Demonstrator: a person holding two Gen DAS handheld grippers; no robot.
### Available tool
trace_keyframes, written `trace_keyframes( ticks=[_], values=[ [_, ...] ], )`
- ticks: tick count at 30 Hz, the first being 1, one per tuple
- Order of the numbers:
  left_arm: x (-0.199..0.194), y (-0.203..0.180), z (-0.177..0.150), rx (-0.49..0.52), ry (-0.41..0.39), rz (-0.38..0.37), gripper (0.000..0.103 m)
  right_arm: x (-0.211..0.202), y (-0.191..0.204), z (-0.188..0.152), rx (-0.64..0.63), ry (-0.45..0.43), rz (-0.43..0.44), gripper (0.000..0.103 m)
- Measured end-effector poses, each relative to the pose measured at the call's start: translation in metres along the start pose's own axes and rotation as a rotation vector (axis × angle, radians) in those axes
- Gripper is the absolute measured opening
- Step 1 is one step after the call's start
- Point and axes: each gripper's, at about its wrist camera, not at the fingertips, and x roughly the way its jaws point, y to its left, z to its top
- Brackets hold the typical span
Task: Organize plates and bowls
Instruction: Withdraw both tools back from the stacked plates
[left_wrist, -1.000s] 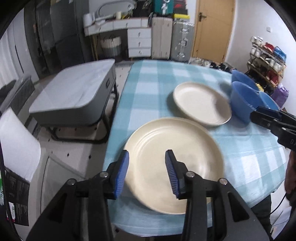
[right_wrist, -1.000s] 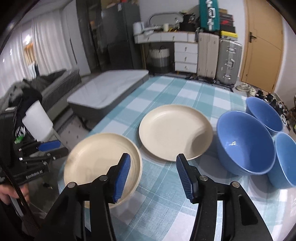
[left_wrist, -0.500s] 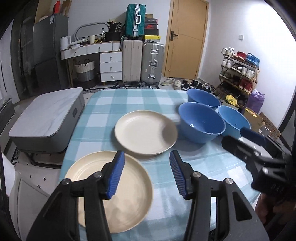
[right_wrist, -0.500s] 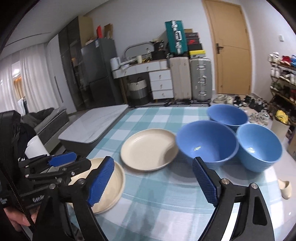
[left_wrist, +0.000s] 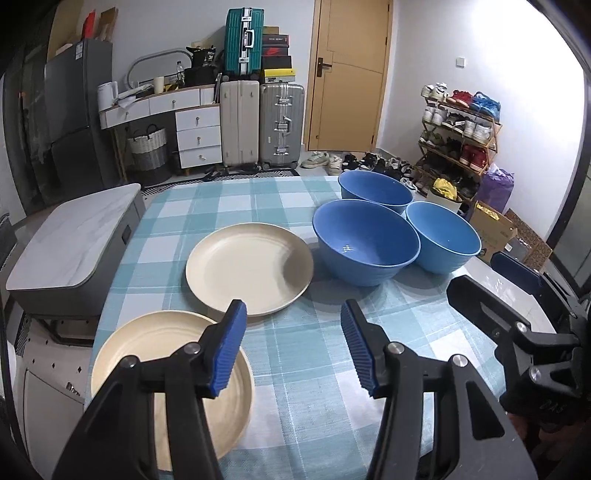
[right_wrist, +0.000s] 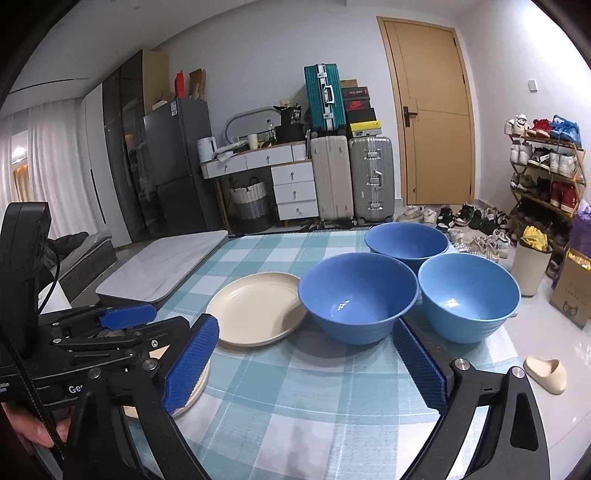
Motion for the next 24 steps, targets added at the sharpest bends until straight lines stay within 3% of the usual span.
trace_keyframes(
  ticks=[1, 3, 5, 12, 17, 24],
  values=[
    [0.0, -0.002, 0.0, 0.002, -0.002, -0.002, 0.057, -0.002, -0.002, -0.001, 0.005, -0.008, 0.001, 0.098],
    [-0.002, -0.004, -0.001, 0.001, -0.016, 0.008, 0.076, -0.004, -0.004, -0.003, 0.013, -0.017, 0.001, 0.098],
    [-0.006, -0.005, -0.002, 0.002, -0.048, 0.027, 0.086, -0.007, -0.005, -0.004, 0.014, -0.026, -0.001, 0.099],
    [-0.014, 0.001, -0.004, -0.016, -0.116, 0.08, 0.098, -0.008, -0.006, -0.008, 0.023, -0.05, 0.004, 0.102],
    [-0.018, 0.005, -0.011, -0.005, -0.161, 0.126, 0.1, -0.008, -0.006, -0.013, 0.027, -0.072, -0.012, 0.102],
    [-0.01, 0.013, -0.017, -0.036, -0.098, 0.098, 0.1, -0.006, 0.003, -0.021, -0.007, -0.049, -0.024, 0.102]
  ],
)
